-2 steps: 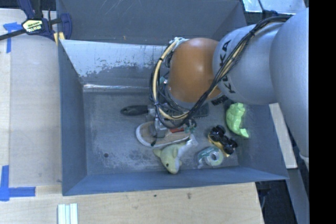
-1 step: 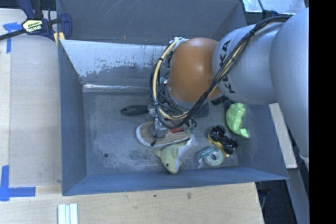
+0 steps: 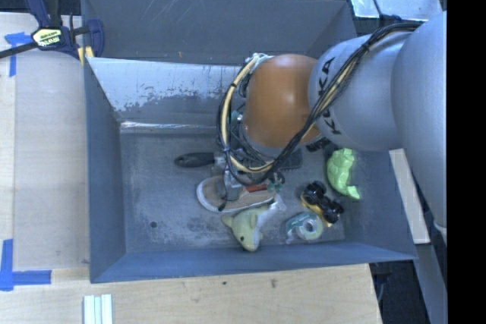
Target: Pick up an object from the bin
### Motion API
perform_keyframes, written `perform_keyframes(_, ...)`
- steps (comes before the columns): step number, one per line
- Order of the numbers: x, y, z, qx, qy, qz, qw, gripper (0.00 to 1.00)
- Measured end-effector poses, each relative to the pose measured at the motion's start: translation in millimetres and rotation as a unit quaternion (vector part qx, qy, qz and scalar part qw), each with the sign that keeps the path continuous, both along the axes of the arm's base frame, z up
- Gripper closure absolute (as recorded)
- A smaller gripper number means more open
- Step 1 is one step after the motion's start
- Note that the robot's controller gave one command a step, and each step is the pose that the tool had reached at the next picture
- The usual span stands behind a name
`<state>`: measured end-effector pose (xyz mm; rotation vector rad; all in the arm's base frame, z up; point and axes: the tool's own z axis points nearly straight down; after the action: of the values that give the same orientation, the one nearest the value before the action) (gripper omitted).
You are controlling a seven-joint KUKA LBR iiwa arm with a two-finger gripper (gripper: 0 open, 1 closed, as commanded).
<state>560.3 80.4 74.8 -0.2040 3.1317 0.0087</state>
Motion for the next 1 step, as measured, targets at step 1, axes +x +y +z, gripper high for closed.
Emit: perform_keyframes(1,0.0,-0.1,4.5,0.000,-0.0005,0.000,1.0000,1.00)
